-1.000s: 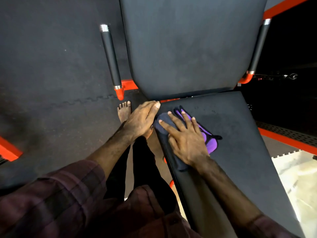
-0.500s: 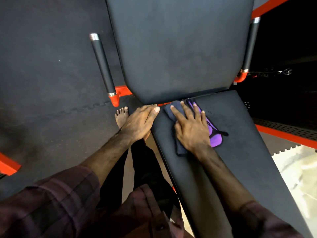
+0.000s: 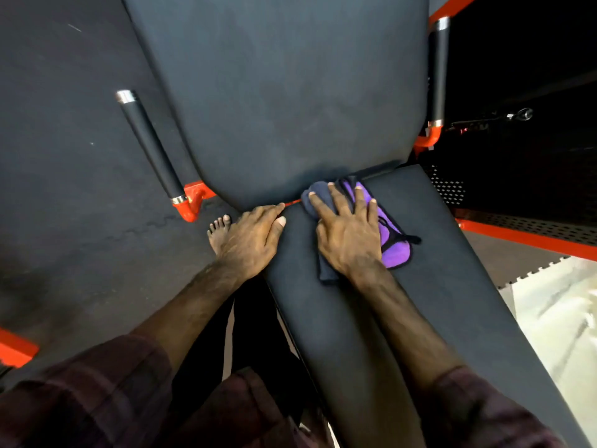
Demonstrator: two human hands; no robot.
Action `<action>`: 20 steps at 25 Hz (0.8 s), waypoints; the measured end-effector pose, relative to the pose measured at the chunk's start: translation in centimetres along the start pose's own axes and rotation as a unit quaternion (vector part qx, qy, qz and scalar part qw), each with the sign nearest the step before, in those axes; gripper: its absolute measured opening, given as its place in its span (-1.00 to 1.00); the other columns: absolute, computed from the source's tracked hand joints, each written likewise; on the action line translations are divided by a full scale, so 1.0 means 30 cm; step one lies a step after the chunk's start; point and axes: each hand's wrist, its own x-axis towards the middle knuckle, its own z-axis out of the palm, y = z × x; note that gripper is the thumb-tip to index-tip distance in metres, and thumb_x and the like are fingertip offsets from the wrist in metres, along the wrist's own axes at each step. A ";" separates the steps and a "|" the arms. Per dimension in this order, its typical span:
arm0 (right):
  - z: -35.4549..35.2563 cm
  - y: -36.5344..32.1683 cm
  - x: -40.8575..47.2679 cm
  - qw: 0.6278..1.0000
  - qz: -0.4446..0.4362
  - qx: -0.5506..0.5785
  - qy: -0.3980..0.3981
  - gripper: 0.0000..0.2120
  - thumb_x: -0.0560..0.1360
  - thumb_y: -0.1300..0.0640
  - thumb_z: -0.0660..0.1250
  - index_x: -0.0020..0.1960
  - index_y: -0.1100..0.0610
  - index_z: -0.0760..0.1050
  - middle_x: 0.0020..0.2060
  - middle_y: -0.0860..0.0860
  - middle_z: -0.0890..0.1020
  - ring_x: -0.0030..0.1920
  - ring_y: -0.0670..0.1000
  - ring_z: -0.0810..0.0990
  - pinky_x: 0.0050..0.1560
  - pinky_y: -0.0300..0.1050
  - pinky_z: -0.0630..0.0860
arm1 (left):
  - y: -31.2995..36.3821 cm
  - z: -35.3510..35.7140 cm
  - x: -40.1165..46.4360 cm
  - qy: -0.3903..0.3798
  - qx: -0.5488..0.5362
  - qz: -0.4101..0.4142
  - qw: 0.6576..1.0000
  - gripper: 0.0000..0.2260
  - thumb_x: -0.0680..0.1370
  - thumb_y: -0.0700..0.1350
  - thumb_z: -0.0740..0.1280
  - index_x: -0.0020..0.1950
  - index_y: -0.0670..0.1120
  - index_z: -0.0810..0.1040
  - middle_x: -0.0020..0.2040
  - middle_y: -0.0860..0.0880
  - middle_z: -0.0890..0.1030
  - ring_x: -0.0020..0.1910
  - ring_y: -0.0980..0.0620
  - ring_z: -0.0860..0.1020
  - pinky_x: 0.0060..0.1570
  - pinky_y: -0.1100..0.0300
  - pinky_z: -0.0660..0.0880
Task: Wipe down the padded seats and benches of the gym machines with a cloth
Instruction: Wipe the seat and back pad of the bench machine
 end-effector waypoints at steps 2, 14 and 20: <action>0.012 0.085 -0.108 0.995 -0.100 -0.007 -0.007 -0.40 0.59 -0.11 0.05 0.64 -0.25 0.22 0.63 -0.05 0.31 0.59 0.30 0.25 0.59 0.36 0.15 | 0.025 -0.003 0.006 -0.009 0.021 -0.014 1.000 -0.45 0.69 0.23 -0.04 0.56 0.04 0.45 0.48 0.00 0.54 0.41 -0.13 0.52 0.43 -0.19 0.41; -0.021 0.281 -0.048 0.997 -0.078 0.003 -0.019 -0.40 0.59 -0.14 -0.01 0.63 -0.25 0.23 0.63 -0.06 0.31 0.60 0.26 0.25 0.60 0.34 0.13 | 0.175 -0.010 0.080 -0.050 0.071 -0.006 0.996 -0.39 0.64 0.27 -0.05 0.63 0.07 0.34 0.54 0.01 0.45 0.44 -0.14 0.47 0.43 -0.15 0.41; -0.025 0.215 0.056 0.999 -0.027 0.016 -0.022 -0.42 0.61 -0.13 0.06 0.64 -0.27 0.20 0.66 -0.06 0.24 0.62 0.33 0.17 0.58 0.43 0.07 | 0.224 0.007 0.113 -0.068 0.074 -0.001 0.995 -0.44 0.67 0.21 0.01 0.64 0.06 0.31 0.57 0.02 0.41 0.48 -0.14 0.43 0.43 -0.18 0.37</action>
